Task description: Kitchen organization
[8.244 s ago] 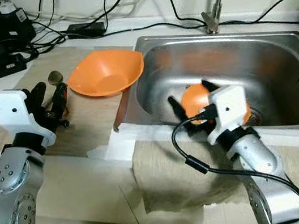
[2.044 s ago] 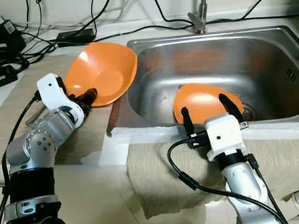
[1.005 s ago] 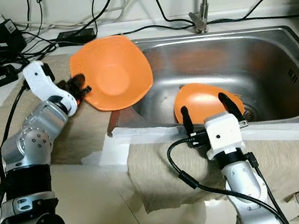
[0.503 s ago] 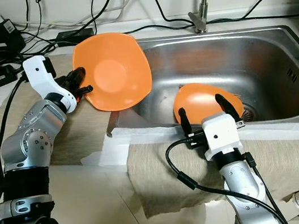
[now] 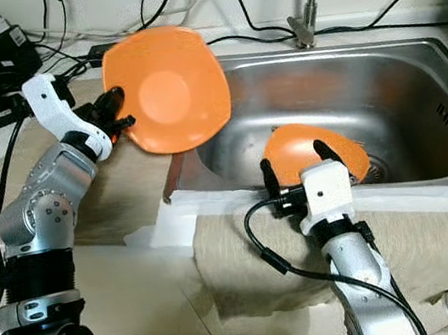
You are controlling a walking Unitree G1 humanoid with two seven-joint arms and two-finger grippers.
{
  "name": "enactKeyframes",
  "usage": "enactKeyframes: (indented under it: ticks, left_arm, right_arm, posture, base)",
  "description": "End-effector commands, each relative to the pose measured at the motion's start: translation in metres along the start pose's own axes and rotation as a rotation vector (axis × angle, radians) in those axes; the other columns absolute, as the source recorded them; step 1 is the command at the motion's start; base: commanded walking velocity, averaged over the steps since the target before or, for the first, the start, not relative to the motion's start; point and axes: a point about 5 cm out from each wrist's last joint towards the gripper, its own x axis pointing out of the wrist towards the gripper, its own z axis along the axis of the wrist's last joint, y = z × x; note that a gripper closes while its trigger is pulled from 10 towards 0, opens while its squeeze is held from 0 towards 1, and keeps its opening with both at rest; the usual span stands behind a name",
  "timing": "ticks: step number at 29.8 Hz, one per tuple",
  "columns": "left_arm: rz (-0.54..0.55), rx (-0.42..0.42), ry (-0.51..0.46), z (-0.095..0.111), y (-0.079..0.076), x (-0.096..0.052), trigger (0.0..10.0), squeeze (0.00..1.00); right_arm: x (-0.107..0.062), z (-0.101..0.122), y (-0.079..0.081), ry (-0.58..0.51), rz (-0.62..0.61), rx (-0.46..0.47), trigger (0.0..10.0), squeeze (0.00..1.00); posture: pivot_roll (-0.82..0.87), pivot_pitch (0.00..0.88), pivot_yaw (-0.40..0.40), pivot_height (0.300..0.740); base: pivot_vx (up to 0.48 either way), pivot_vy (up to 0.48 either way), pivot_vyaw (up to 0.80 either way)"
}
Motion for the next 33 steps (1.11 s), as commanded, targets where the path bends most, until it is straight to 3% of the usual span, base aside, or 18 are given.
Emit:
enactKeyframes:
  ticks: [1, 6, 10, 12, 14, 20, 33]
  left_arm:
    - [-0.05, -0.01, -0.075, 0.019, -0.013, 0.001, 0.0, 0.0]
    - [-0.069, -0.022, -0.065, 0.016, -0.018, 0.0, 0.0, 0.0]
    - [-0.063, -0.021, -0.042, 0.009, -0.017, -0.002, 0.0, 0.0]
    - [-0.063, -0.021, -0.042, 0.009, -0.017, -0.002, 0.0, 0.0]
    - [-0.054, -0.021, -0.038, 0.007, -0.014, -0.001, 0.0, 0.0]
    - [-0.05, -0.019, -0.023, 0.004, -0.013, -0.003, 0.0, 0.0]
    - [-0.11, -0.044, -0.026, 0.002, -0.029, -0.006, 0.0, 0.0]
  right_arm:
    - [0.004, 0.001, -0.002, 0.005, -0.001, 0.028, 10.0, 0.0]
    - [0.011, 0.003, -0.002, 0.002, -0.003, 0.079, 10.0, 0.0]
    - [0.021, 0.007, -0.003, 0.003, -0.032, 0.22, 10.0, 0.0]
    - [0.021, 0.007, -0.003, 0.003, -0.032, 0.22, 10.0, 0.0]
    - [0.026, 0.009, -0.002, 0.01, -0.038, 0.316, 10.0, 0.0]
    - [0.031, 0.01, 0.003, 0.032, -0.036, 0.458, 10.0, 0.0]
    - [0.049, 0.021, 0.005, 0.0, -0.002, 0.482, 10.0, 0.0]
  posture:
    - [-0.04, 0.0, 0.068, 0.736]
    - [-0.04, 0.0, 0.068, 0.736]
    - [-0.04, 0.0, 0.065, 0.736]
    - [-0.04, 0.0, 0.065, 0.736]
    - [-0.04, 0.0, 0.064, 0.736]
    - [-0.04, 0.0, 0.065, 0.736]
    - [-0.03, 0.0, 0.061, 0.736]
  base:
    - [0.0, 0.0, 0.0]
    - [0.0, 0.0, 0.0]
    - [0.0, 0.0, 0.0]
    - [0.0, 0.0, 0.0]
    - [0.0, 0.0, 0.0]
    - [0.0, 0.0, 0.0]
    - [0.0, 0.0, 0.0]
